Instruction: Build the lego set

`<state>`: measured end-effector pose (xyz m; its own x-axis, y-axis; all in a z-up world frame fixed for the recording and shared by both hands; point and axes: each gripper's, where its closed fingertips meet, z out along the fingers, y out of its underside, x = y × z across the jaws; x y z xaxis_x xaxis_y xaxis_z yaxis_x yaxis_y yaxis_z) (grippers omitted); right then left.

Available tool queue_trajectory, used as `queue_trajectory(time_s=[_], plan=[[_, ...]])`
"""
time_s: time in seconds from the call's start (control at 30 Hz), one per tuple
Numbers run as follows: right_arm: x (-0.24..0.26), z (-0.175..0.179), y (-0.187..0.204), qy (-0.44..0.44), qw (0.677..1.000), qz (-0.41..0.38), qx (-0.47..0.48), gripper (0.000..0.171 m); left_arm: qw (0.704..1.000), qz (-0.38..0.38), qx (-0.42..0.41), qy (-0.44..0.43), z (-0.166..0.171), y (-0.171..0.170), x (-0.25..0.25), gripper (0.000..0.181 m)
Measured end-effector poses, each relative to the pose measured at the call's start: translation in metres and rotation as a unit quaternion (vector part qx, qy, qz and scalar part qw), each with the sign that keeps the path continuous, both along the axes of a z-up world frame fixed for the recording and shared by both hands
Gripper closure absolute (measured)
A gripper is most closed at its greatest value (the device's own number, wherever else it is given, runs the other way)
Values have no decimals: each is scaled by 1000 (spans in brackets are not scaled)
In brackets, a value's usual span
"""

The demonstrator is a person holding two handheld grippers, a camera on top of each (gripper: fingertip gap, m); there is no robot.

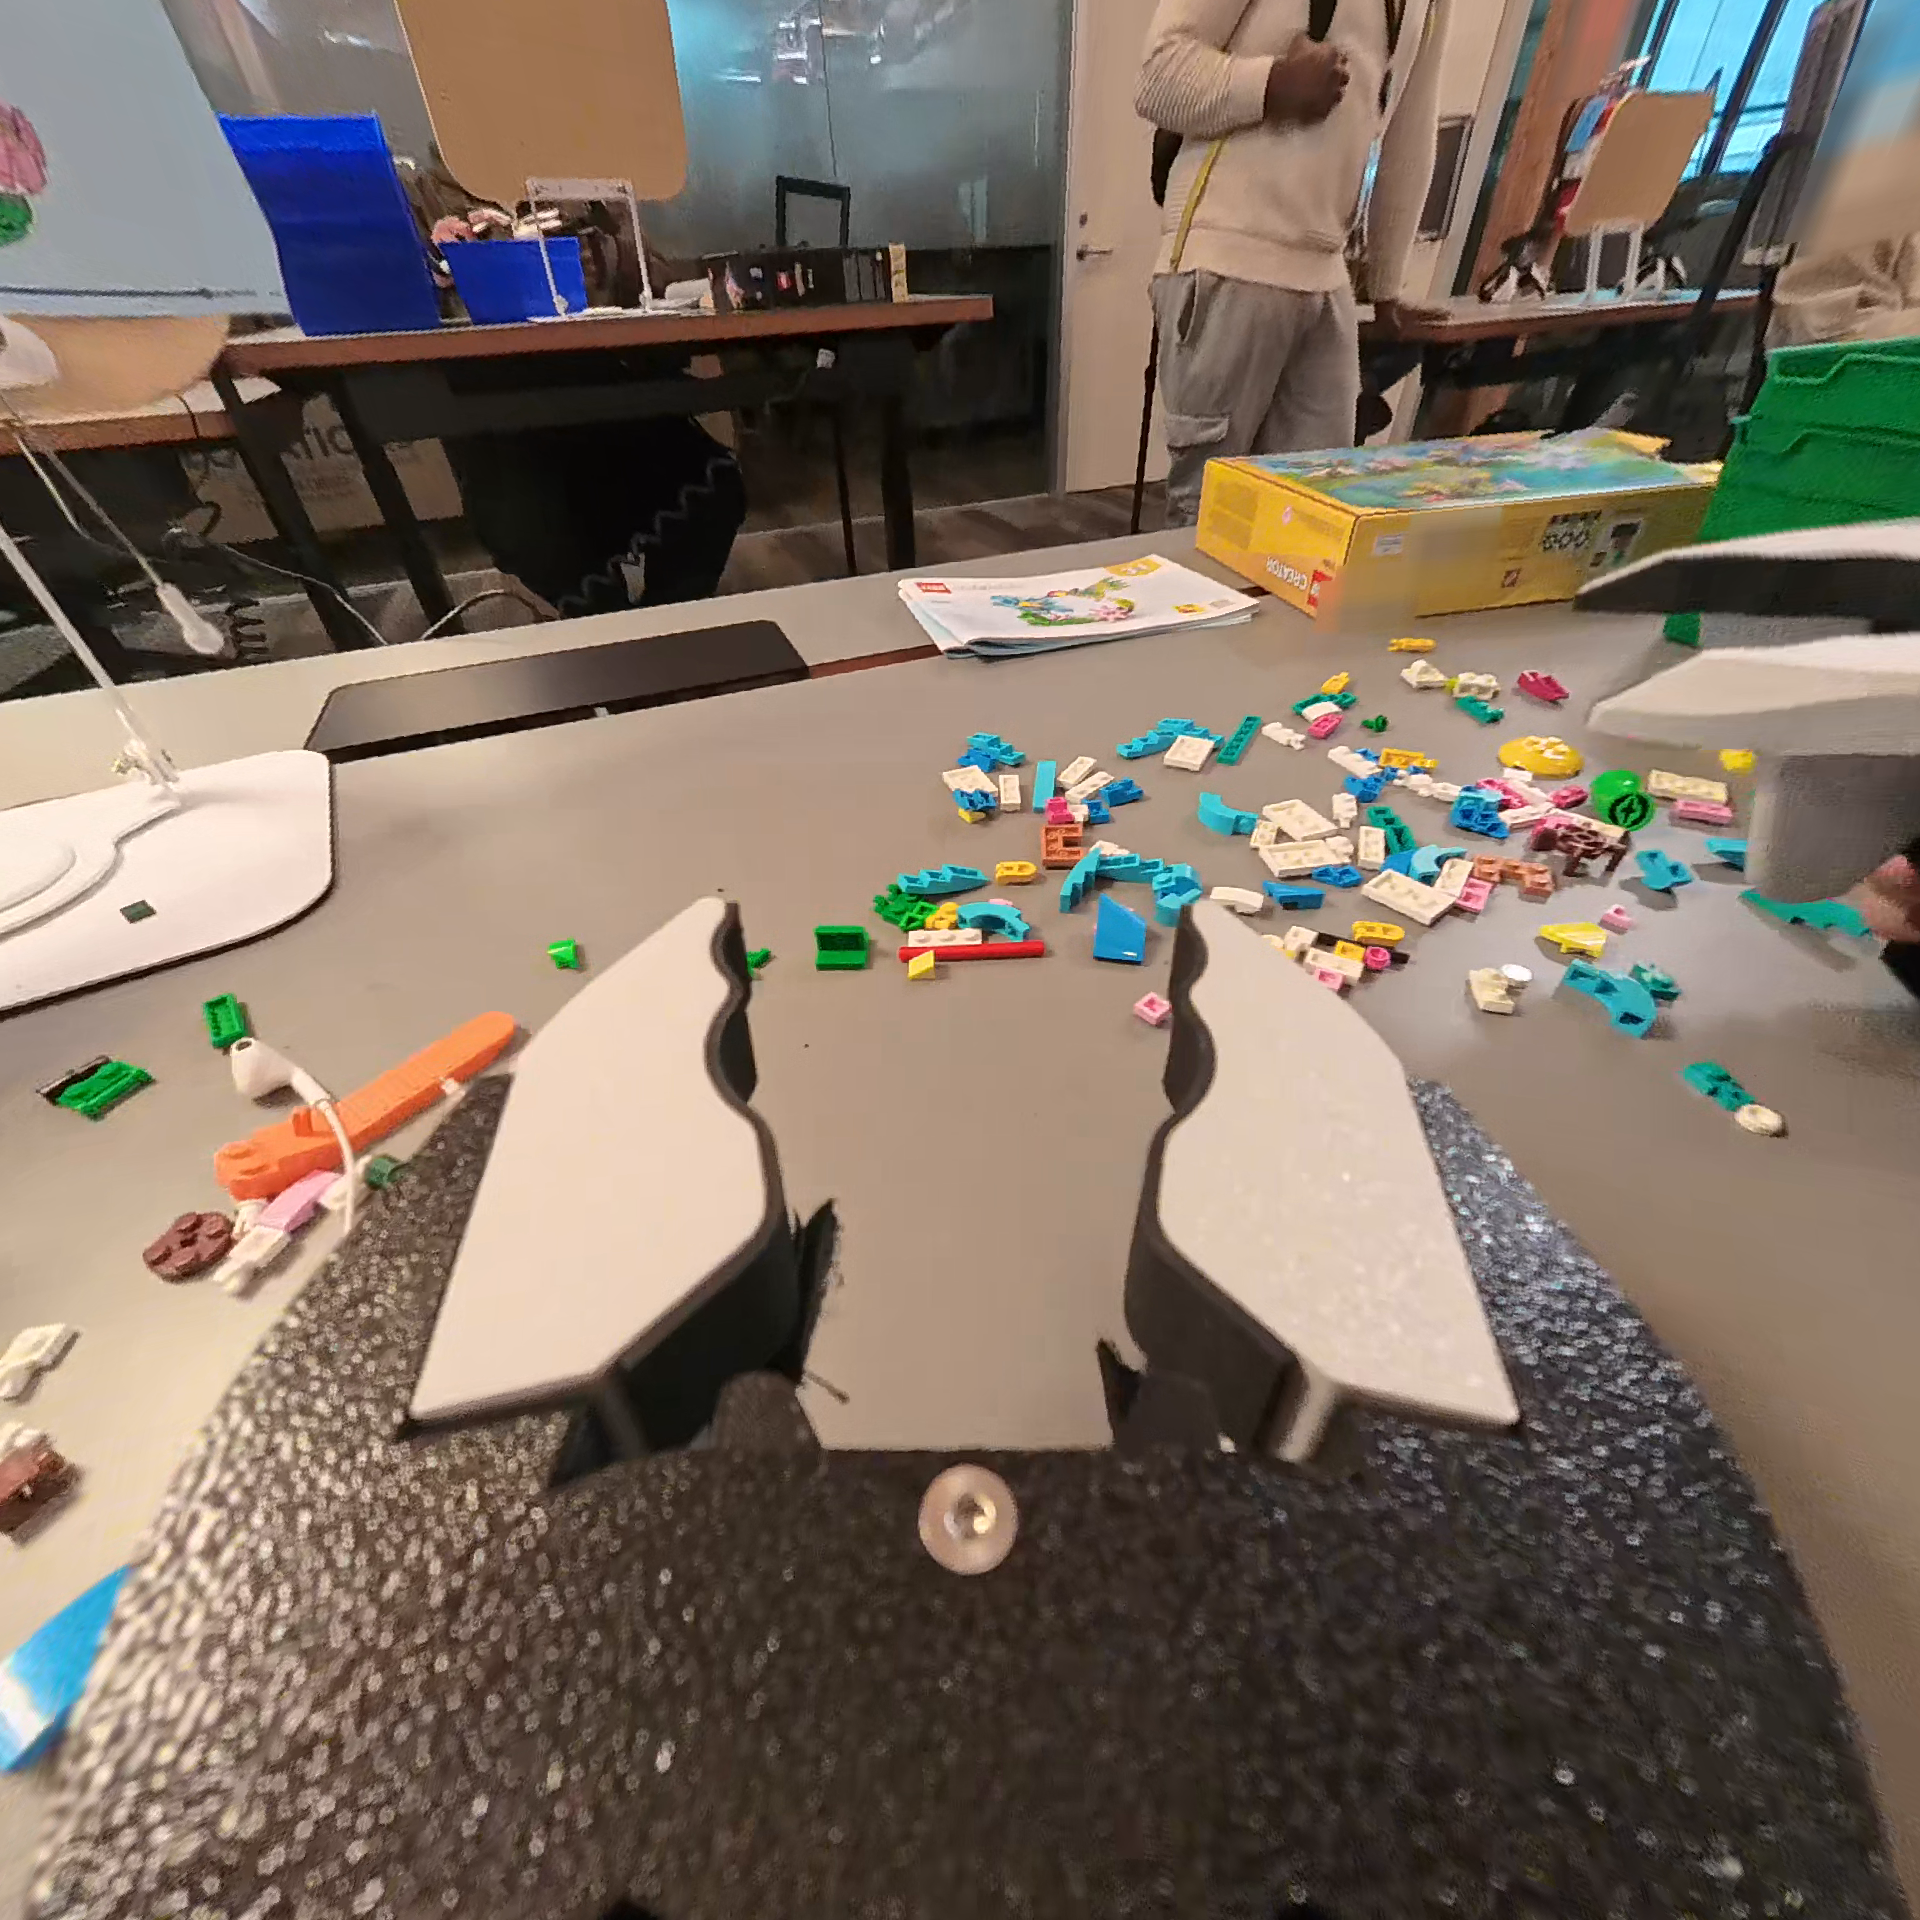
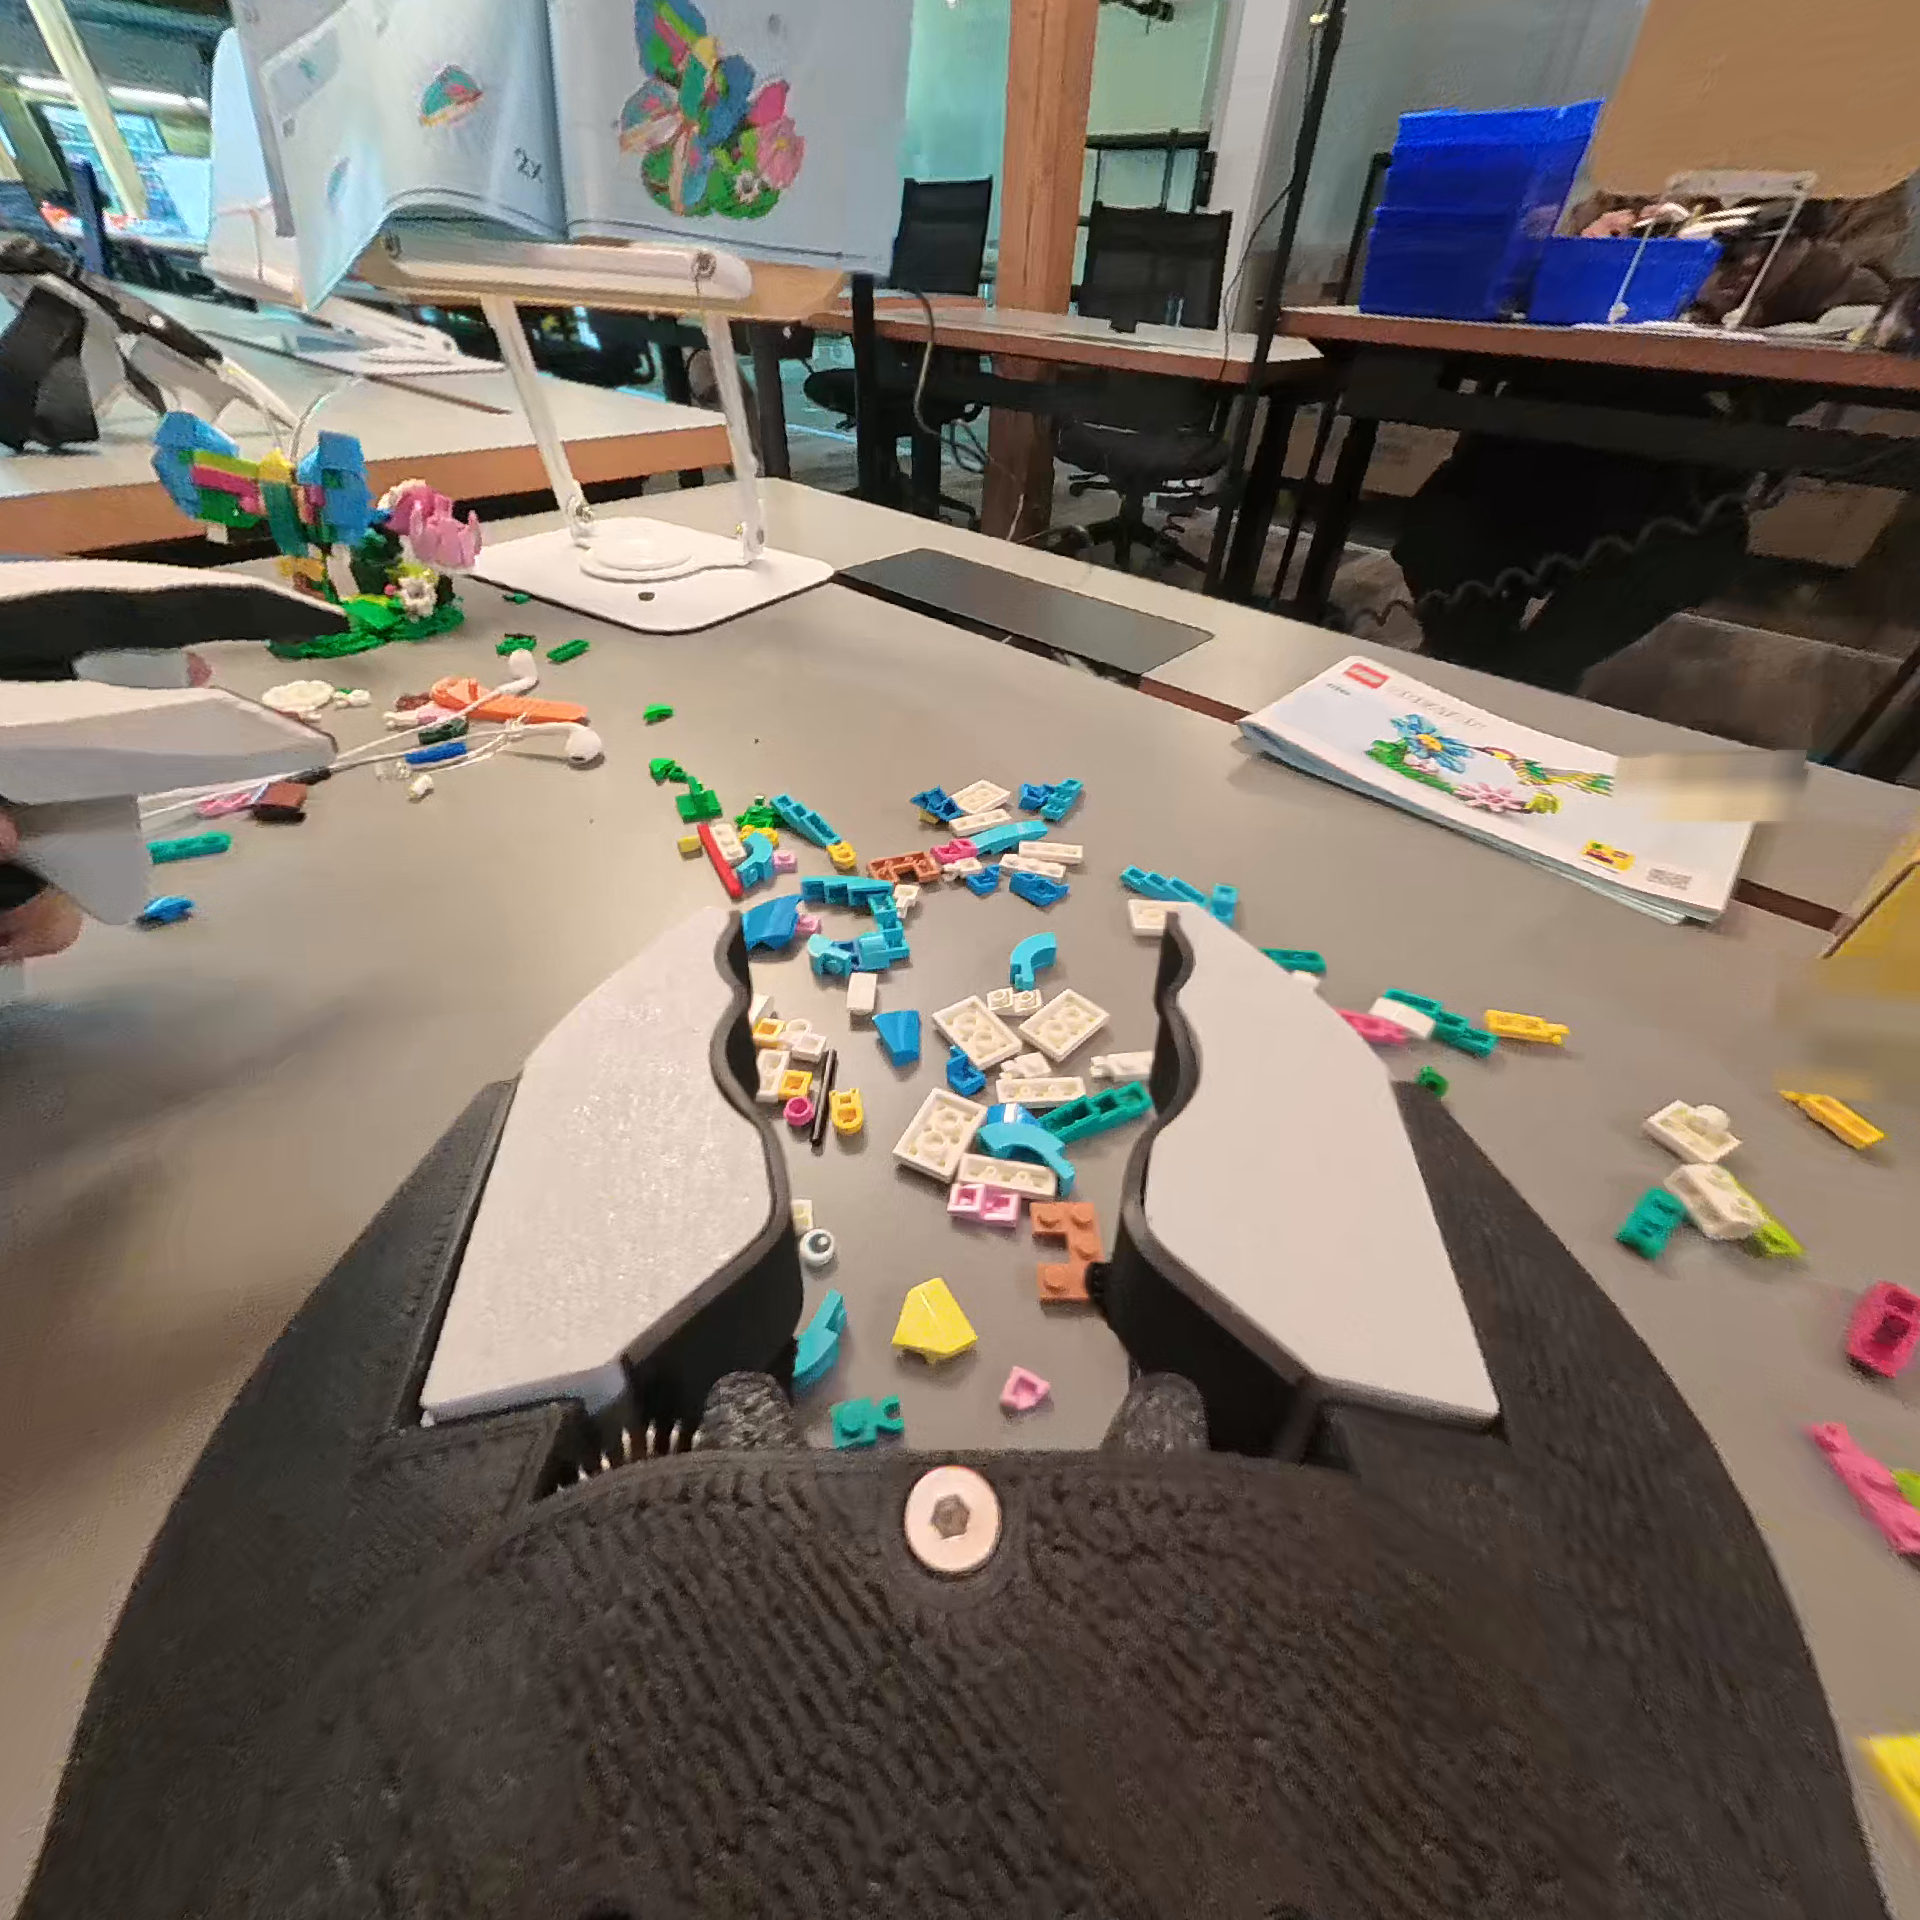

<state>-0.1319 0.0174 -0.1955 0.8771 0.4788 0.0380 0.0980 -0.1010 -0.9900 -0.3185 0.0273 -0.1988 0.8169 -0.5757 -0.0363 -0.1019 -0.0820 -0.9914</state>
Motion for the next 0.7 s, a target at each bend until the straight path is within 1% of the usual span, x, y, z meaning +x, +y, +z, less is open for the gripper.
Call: queue_trajectory(time_s=[0.13, 0.2, 0.3, 0.4, 0.53, 0.7], plan=[[-9, -2, -3, 6, 1000, 18, 0, 104, 1000, -18, 6, -3, 1, -4, 4, 104], [-8, -2, -3, 8, 1000, 15, 7, 107, 999, -25, 9, -20, 3, -7, 4, 106], [-8, 2, -6, 10, 999, 16, 27, 116, 998, -47, 19, -46, 9, -14, 6, 111], [-13, 7, -10, 0, 998, 19, 52, 124, 996, -64, 26, -51, 11, -19, 10, 116], [-22, 11, -17, -5, 996, 28, 80, 129, 997, -65, 26, -41, 9, -20, 12, 119], [-24, 17, -22, -14, 993, 22, 118, 137, 996, -60, 20, -63, 11, -18, 7, 121]])
